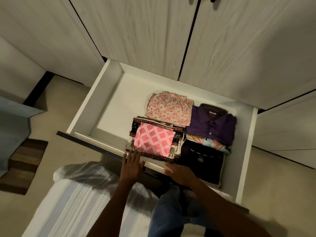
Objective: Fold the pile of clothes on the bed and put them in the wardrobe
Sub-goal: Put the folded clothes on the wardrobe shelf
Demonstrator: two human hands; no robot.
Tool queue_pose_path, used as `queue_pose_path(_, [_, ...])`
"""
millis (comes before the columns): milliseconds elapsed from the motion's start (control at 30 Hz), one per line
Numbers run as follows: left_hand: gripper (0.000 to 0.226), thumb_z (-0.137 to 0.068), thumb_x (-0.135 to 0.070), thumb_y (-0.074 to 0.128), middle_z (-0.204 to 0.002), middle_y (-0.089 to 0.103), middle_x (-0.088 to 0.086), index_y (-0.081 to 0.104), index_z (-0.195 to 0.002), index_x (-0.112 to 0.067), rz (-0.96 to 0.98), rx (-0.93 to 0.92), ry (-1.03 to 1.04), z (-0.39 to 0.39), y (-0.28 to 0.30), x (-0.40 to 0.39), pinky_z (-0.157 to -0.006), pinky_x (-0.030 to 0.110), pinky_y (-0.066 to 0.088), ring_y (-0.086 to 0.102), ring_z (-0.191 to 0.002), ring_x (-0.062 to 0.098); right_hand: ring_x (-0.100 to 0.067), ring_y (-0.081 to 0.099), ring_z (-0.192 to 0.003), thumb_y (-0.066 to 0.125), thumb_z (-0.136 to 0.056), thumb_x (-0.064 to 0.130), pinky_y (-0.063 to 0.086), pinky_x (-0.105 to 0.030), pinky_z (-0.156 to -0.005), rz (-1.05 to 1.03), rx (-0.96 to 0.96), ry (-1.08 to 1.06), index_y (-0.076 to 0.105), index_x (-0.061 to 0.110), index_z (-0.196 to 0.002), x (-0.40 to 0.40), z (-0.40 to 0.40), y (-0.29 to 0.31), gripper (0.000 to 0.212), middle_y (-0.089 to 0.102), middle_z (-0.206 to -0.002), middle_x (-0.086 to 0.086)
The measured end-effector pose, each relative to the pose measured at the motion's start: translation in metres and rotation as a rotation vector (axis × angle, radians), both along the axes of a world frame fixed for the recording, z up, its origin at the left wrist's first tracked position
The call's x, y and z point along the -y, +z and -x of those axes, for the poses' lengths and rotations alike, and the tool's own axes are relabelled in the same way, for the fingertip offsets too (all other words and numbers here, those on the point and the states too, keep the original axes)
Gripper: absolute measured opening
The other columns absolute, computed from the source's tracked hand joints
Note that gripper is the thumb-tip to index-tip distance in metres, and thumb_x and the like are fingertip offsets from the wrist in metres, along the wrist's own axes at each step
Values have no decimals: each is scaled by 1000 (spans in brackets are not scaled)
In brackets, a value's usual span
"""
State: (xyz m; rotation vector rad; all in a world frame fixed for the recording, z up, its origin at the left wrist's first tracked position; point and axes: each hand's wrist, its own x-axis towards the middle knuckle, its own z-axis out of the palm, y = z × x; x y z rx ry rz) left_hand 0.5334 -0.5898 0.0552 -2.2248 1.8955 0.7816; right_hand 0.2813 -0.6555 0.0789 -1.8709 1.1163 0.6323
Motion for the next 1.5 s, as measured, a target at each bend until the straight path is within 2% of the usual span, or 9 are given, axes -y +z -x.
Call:
queue_pose_path(167, [74,-101,-60,24,-167,2,8,11,-159,-17,-24,19,45,33,11,-39,-122,44,-8,-3,-153,30,-28,48,-134,0,-92,73,43,-42,-100,176,16,-12,31,23,-153,-37,4,4,85,41,-155,-1])
queue_pose_path(333, [77,-98,-66,15,-166,-10,6,2,-159,-20,-70,3,94,38,14,-38,-119,49,4,-8,-152,30,-27,43,-138,-32,-75,74,39,-49,-102,248,-3,13,27,21,-154,-45,7,-10,112,41,-155,-2])
queue_pose_path(467, [89,-94,-73,3,-163,-10,11,3,-158,-12,-93,-1,37,27,4,-32,-117,54,9,-7,-149,34,-31,29,-146,17,-102,59,24,-60,-113,200,-57,27,14,23,-158,-43,2,-4,67,22,-163,-2])
queue_pose_path(600, [107,-79,-84,-10,-159,-20,8,-7,-155,-8,-156,-38,43,26,6,-13,-119,54,4,-12,-148,32,-31,21,-149,29,-101,60,17,-64,-115,144,-78,-2,12,25,-157,-32,-1,-5,69,15,-165,-2])
queue_pose_path(833, [87,-99,-67,5,-151,40,24,38,-149,-4,-213,41,-200,19,12,34,-108,63,29,42,-136,47,-23,26,-148,-24,-78,75,27,-50,-115,132,-30,-157,18,26,-158,1,7,-2,103,21,-165,2])
queue_pose_path(1000, [106,-80,-79,-18,-165,16,7,19,-158,-18,-237,-25,-347,-2,22,93,-122,47,15,20,-151,28,-20,43,-139,-3,-90,73,36,-39,-112,105,5,-353,38,29,-151,29,6,1,86,42,-155,1])
queue_pose_path(1167, [59,-104,-49,34,-160,29,7,23,-156,-23,-300,-64,-278,-34,17,154,-102,46,43,50,-130,33,-27,46,-136,31,-106,49,36,-39,-111,-25,-74,-547,43,26,-147,77,-27,-12,49,45,-152,-6])
queue_pose_path(1300, [67,-99,-42,49,-143,53,12,21,-155,-20,-390,-126,-230,-69,-30,200,-96,45,50,59,-120,34,-34,42,-139,46,-102,43,37,-44,-113,-141,-68,-739,26,22,-156,108,-48,-56,61,33,-158,-14])
queue_pose_path(1500, [115,-72,-71,63,-157,26,12,10,-156,-14,-467,-240,-115,-77,-105,226,-106,52,43,39,-138,36,-40,16,-150,27,-96,69,15,-52,-121,22,-175,-732,4,5,-158,116,-72,-101,93,10,-163,-23])
